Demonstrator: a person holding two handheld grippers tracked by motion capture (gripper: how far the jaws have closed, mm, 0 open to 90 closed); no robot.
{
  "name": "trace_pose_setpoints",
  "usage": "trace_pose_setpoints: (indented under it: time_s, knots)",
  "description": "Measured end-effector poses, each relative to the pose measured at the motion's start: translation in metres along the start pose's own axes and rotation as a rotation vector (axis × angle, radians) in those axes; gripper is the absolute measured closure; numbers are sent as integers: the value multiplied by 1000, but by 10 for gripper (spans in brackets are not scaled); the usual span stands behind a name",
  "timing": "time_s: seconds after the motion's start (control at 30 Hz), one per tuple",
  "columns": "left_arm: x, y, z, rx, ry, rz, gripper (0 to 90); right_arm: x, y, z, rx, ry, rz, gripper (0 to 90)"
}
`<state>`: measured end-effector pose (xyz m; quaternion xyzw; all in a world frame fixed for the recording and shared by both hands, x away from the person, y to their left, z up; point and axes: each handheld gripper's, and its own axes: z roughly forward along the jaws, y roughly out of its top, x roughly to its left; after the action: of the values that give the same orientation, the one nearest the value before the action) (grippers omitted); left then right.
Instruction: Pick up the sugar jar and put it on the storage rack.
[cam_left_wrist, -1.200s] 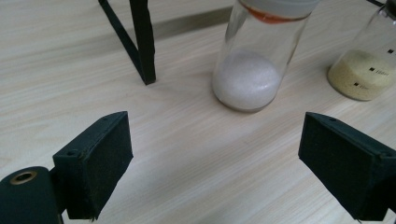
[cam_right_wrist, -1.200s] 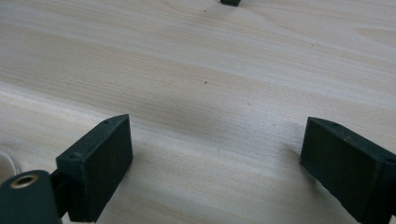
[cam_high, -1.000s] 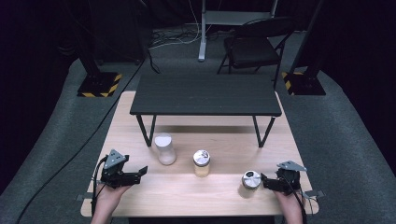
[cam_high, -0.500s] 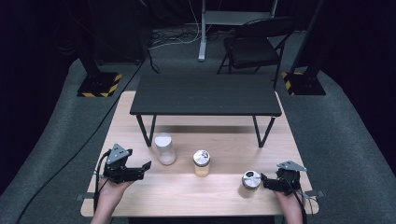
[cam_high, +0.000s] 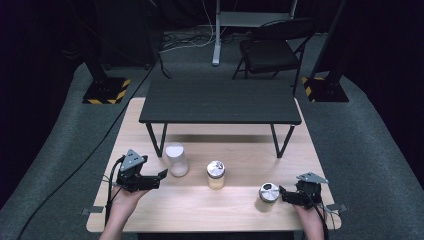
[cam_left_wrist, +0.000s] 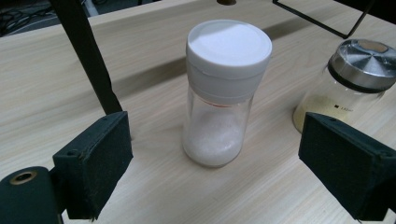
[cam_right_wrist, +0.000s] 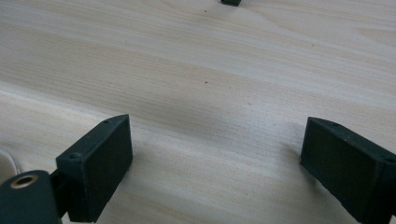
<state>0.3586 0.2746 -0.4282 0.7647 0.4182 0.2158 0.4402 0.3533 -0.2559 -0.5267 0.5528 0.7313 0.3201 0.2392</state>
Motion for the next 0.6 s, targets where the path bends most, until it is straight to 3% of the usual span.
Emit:
trace_pose_setpoints:
  time_s: [0.33, 0.6]
  knots:
    - [-1, 6, 8, -14, -20, -22, 93, 0, 0, 0, 0, 2, 1, 80]
    - [-2, 10, 15, -12, -5, -12, 86, 0, 0, 0, 0, 3, 1, 80]
